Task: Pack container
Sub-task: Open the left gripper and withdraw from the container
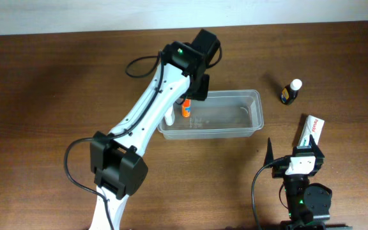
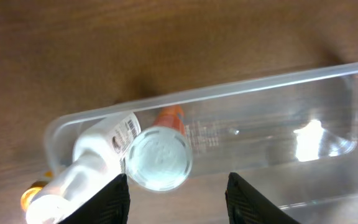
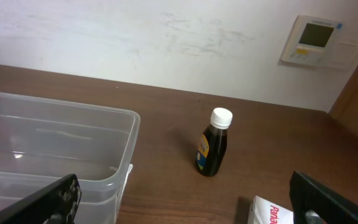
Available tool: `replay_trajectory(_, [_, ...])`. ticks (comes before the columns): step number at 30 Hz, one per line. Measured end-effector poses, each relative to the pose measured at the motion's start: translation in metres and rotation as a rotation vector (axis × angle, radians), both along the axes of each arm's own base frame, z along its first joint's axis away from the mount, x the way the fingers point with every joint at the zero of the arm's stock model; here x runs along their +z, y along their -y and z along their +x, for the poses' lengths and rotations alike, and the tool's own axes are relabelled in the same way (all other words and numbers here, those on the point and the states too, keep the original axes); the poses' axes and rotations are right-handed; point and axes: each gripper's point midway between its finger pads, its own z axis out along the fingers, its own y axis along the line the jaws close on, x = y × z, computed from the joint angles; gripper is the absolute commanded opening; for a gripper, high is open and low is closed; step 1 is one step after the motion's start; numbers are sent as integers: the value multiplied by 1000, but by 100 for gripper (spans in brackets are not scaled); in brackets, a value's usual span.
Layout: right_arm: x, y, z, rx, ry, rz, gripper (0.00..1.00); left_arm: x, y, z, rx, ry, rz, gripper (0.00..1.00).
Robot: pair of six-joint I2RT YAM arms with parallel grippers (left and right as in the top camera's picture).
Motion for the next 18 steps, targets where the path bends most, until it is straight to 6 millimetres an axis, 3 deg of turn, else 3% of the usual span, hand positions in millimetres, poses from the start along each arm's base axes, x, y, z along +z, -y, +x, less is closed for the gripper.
replay_trajectory(4, [0,0,0,0,0,0,98,26,-6,-3,-6,13,-4,52])
replay_trajectory(7, [0,0,0,0,0,0,98,43,-24,-7,7,6,22,52])
replay_trajectory(11, [0,0,0,0,0,0,98,56,-57,-5,57,-7,62,65])
replay_trajectory(13, [0,0,0,0,0,0,98,59,-75,-2,90,-15,73,81])
replay_trajectory(14, [0,0,0,0,0,0,98,59,-82,1,99,-17,79,98])
replay_trajectory(18, [0,0,0,0,0,1,98,58,-106,10,134,-31,65,99])
